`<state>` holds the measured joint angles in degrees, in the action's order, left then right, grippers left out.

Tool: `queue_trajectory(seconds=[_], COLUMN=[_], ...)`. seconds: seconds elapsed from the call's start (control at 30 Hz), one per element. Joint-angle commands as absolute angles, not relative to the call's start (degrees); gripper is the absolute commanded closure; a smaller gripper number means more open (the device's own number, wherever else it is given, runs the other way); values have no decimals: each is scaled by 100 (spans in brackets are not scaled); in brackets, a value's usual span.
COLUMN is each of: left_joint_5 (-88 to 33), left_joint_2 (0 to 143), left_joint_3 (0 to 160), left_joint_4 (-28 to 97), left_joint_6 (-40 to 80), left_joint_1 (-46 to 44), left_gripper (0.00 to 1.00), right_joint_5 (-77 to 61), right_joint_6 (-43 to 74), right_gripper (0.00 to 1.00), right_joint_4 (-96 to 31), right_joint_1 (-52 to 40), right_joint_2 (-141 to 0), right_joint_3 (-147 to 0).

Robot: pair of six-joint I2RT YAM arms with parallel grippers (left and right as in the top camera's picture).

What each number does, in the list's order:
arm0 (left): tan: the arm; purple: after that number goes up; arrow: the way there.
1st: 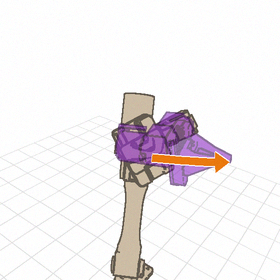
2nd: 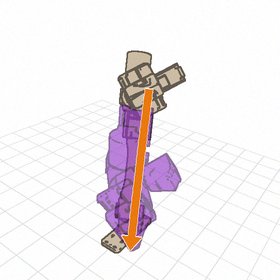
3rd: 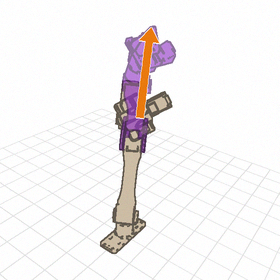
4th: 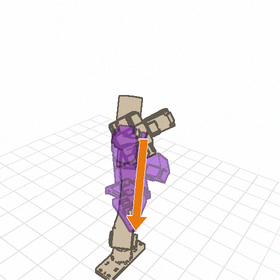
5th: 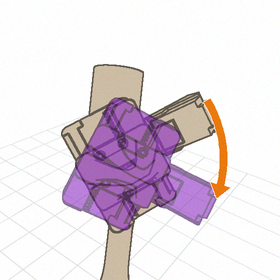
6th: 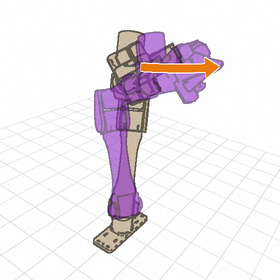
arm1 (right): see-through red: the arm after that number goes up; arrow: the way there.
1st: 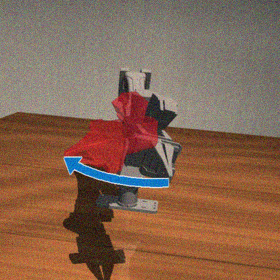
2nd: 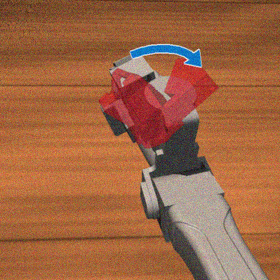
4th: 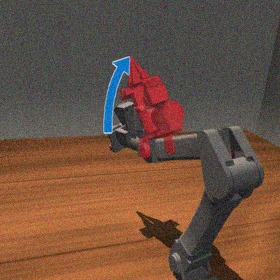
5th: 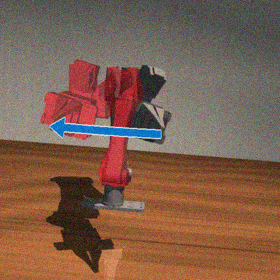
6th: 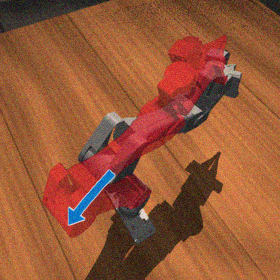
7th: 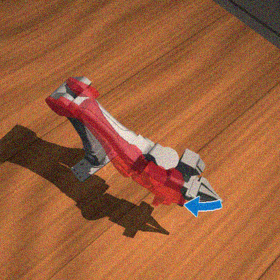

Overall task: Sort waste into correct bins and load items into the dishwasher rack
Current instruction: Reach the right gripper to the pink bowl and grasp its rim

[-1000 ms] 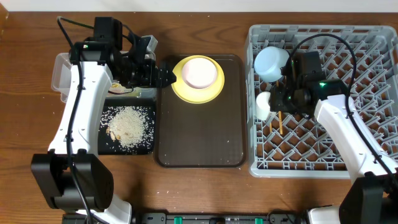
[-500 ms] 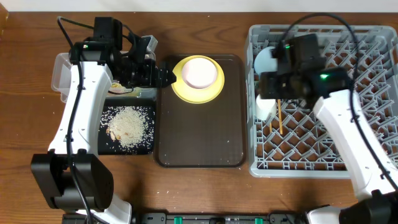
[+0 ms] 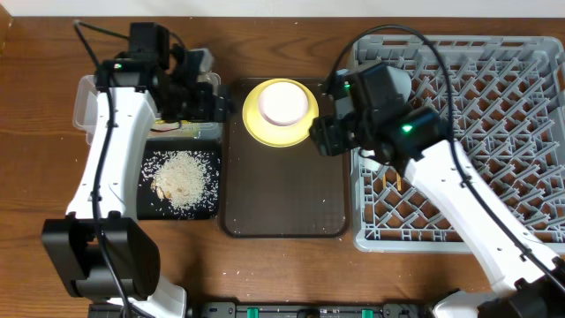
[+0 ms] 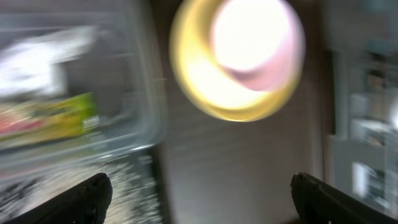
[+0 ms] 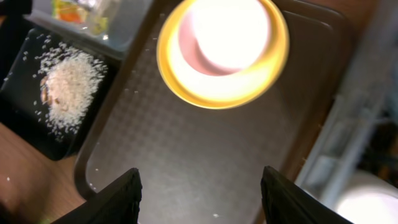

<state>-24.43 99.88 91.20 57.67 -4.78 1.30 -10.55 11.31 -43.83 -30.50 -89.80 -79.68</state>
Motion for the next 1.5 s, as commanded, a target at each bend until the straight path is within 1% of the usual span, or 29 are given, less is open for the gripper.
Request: queue_trajectory(seconds=[0.0, 0.1, 0.23, 0.4, 0.57, 0.77, 0.87, 0.93, 1.0, 1.03, 1.2, 1.27, 1.33, 1.47], left_joint_5=[-1542, -1559, -1564, -1590, -1577, -1577, -1577, -1577, -1577, -1577, -1577, -1577, -1577, -1577], left_joint_2=[9994, 9983, 9983, 9994, 9994, 9994, 9994, 9994, 9994, 9994, 9994, 9994, 9994, 9994], left_joint_3=[9284, 9448, 9688, 9688, 9688, 9688, 9686, 9688, 9686, 9688, 9688, 9688, 9688, 9688], left_joint_4=[5776, 5723, 5684, 5651, 5651, 5651, 5651, 5651, 5651, 5651, 5651, 5651, 5651, 5651], left_joint_6=[86, 364, 381, 375, 375, 375, 375, 375, 375, 375, 375, 375, 375, 375], left_joint_1=[456, 753, 1111, 1424, 1509, 1509, 1509, 1509, 1509, 1509, 1509, 1509, 1509, 1509], left_gripper=[5, 5, 5, 5, 5, 5, 5, 5, 5, 5, 5, 5, 5, 5], right_joint_5=[-1024, -965, -838, -158, 89, 390, 449, 449, 449, 449, 449, 449, 447, 447], right_joint_6=[884, 803, 309, -252, -760, -1245, -1256, -1253, -1253, -1251, -1253, -1251, -1247, -1245], right_gripper=[41, 40, 38, 38, 39, 41, 46, 51, 61, 68, 82, 92, 99, 99], right_joint_4=[-4233, -4010, -3485, -2545, -1564, -849, -681, -637, -642, -666, -709, -705, -705, -709], right_joint_1=[-3347, -3551, -3791, -3983, -3994, -3953, -3920, -3913, -3905, -3903, -3903, -3903, -3903, -3907], right_joint_2=[-9371, -9760, -10370, -10960, -11349, -11784, -11992, -12119, -12197, -12223, -12234, -12234, -12232, -12197], right_joint_3=[-8014, -8014, -8014, -8014, -8014, -8014, -8014, -8014, -8014, -8014, -8014, -8014, -8014, -8014])
